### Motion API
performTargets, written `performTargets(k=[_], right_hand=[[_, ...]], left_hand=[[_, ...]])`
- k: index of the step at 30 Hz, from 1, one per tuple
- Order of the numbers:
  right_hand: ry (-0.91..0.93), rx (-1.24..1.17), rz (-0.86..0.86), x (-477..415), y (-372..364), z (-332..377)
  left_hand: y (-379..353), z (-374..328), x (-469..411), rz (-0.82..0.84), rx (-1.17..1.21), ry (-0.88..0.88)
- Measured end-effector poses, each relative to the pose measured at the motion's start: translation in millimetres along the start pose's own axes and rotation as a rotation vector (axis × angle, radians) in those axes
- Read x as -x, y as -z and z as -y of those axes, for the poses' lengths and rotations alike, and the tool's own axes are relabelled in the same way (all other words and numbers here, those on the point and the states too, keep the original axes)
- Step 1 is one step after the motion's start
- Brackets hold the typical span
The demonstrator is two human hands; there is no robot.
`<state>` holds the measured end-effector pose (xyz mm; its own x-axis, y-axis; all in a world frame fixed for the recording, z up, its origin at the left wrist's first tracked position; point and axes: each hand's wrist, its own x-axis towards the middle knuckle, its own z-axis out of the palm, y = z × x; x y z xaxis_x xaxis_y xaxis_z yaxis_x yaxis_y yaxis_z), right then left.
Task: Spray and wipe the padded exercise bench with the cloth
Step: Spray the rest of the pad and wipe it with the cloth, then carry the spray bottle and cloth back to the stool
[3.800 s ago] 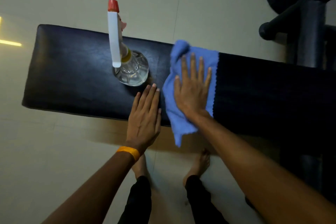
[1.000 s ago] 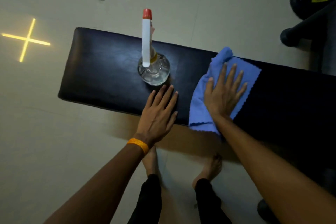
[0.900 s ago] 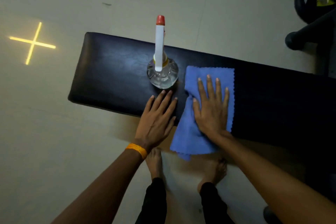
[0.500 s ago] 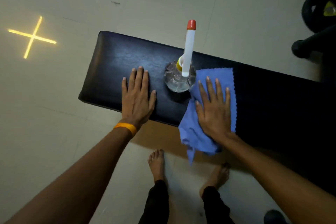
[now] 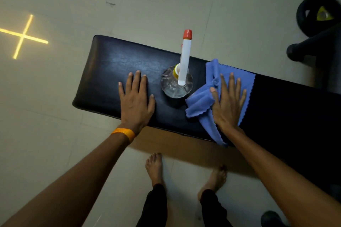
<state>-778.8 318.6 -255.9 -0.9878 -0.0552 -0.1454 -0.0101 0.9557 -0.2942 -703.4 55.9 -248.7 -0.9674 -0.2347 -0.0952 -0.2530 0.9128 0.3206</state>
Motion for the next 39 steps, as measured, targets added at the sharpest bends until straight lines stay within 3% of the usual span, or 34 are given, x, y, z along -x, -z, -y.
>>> performTargets(k=[3,7,11,14,19,23,31,39], right_hand=[[0.024,0.076,0.034,-1,0,5],[0.204,0.066,0.009,19,-5,3],[0.331,-0.156,-0.034,54,1,-4],[0.382,-0.146,-0.035,65,17,-10],[0.161,-0.187,0.071,64,72,-37],[0.04,-0.284,0.012,68,125,-69],[-0.227,-0.327,-0.221,106,285,-71],[-0.285,-0.254,-0.421,179,399,-52]], left_hand=[[17,-11,-5,-0.048,0.295,0.01],[41,-42,-1,-0.089,0.61,-0.016],[60,-85,-1,-0.101,0.771,-0.008],[72,-115,-9,-0.183,0.792,0.013],[78,-141,-15,-0.188,0.808,0.169],[90,-163,0,-0.145,0.78,0.178],[198,-266,51,-0.043,0.894,-0.032],[313,-357,86,0.027,0.99,-0.29]])
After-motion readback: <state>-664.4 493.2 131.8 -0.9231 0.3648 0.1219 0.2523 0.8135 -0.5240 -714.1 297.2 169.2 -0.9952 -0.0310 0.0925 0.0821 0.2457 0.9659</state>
